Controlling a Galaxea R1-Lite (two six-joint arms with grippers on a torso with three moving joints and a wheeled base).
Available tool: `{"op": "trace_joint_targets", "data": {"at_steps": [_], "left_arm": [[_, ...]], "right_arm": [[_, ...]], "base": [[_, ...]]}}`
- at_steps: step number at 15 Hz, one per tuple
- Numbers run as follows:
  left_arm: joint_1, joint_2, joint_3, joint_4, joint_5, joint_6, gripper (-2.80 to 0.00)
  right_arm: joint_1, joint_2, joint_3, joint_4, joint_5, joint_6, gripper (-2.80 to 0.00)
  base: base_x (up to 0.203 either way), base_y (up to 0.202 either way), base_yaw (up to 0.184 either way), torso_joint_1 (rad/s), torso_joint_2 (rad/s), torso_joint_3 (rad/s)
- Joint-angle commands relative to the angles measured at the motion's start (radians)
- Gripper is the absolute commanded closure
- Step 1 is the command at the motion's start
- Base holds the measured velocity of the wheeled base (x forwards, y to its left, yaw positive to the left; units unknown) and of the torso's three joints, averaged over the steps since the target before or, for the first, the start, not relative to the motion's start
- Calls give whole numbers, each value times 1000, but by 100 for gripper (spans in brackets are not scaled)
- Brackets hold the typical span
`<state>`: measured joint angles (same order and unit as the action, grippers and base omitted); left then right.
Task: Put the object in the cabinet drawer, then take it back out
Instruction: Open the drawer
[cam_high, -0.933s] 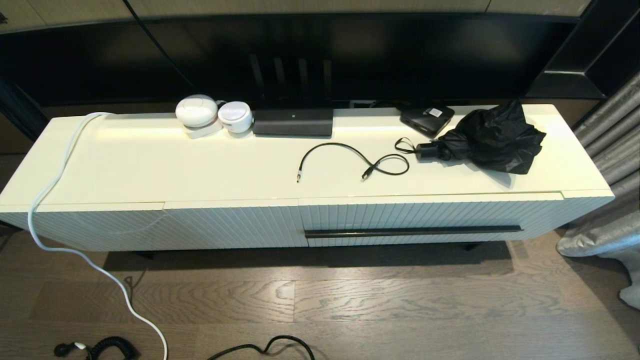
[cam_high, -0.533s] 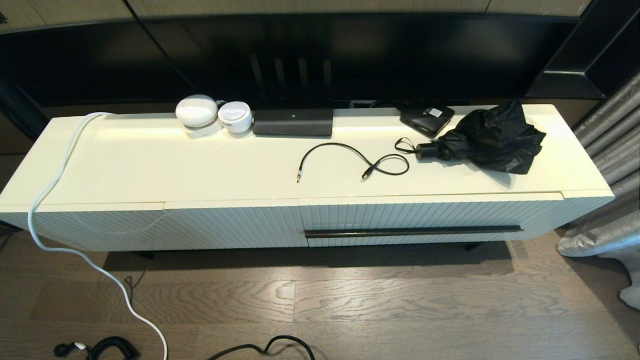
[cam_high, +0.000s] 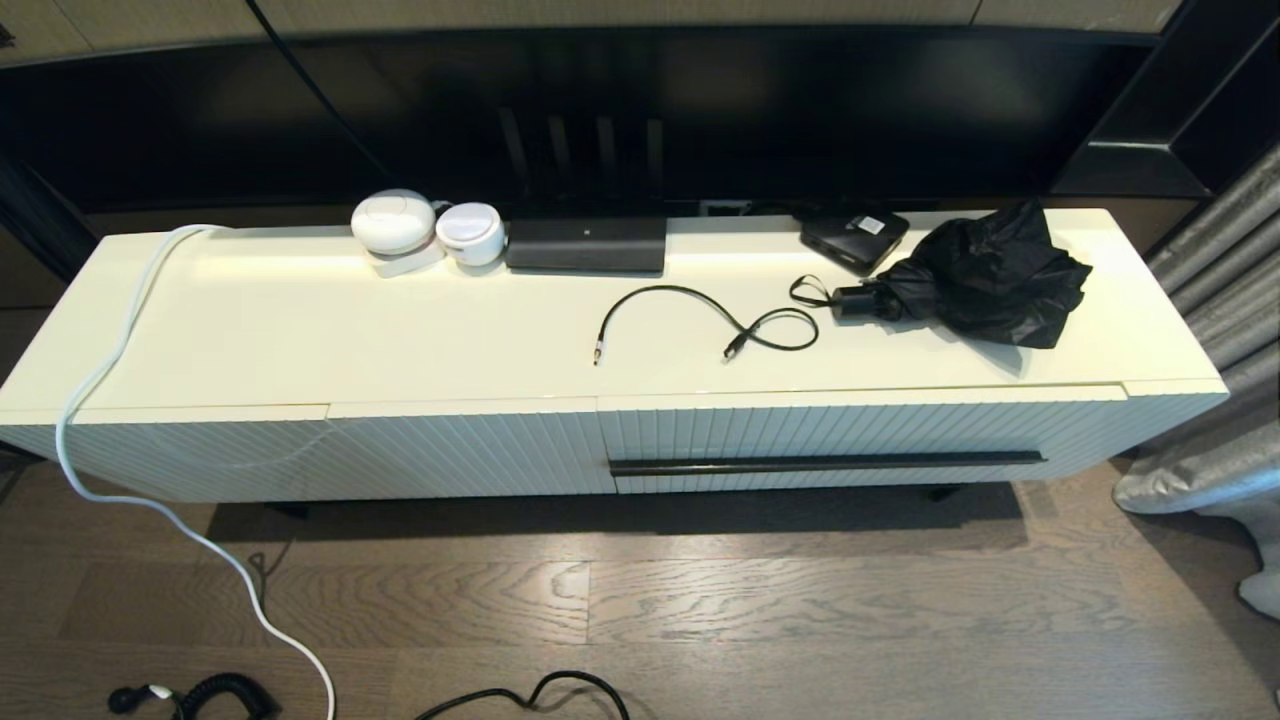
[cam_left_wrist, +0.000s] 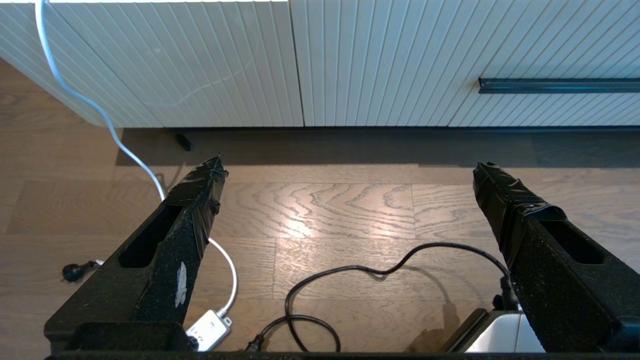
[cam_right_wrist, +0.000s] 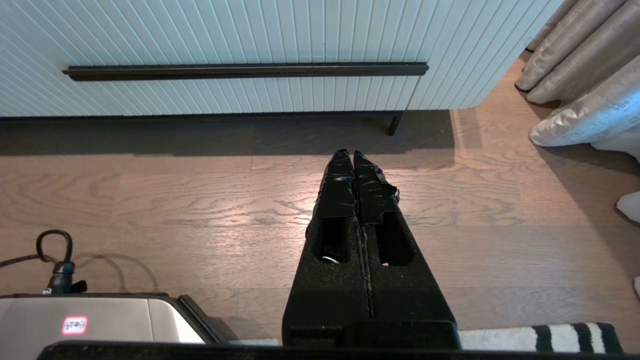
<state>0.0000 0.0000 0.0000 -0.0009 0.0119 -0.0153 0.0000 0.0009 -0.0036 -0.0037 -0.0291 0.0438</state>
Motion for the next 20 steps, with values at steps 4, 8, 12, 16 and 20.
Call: {"op": "trace_joint_targets", "data": {"at_steps": [4, 8, 12, 16, 20], "left_arm": [[0, 0, 0, -1, 0, 0, -280], [0, 0, 0, -1, 0, 0, -280], [0, 0, 0, -1, 0, 0, -280], [0, 0, 0, -1, 0, 0, -280], [0, 0, 0, -1, 0, 0, -280]], "right_arm": [[0, 45, -248, 145, 12, -11, 0], [1, 223, -401, 302, 23, -48, 0], [6, 435, -517, 290, 33, -174, 0], [47, 718, -681, 284, 56, -304, 0], [154, 949, -851, 296, 56, -434, 0]], "base": [[0, 0, 0, 0, 0, 0], [0, 0, 0, 0, 0, 0], [0, 0, 0, 0, 0, 0], [0, 0, 0, 0, 0, 0], [0, 0, 0, 0, 0, 0]]}}
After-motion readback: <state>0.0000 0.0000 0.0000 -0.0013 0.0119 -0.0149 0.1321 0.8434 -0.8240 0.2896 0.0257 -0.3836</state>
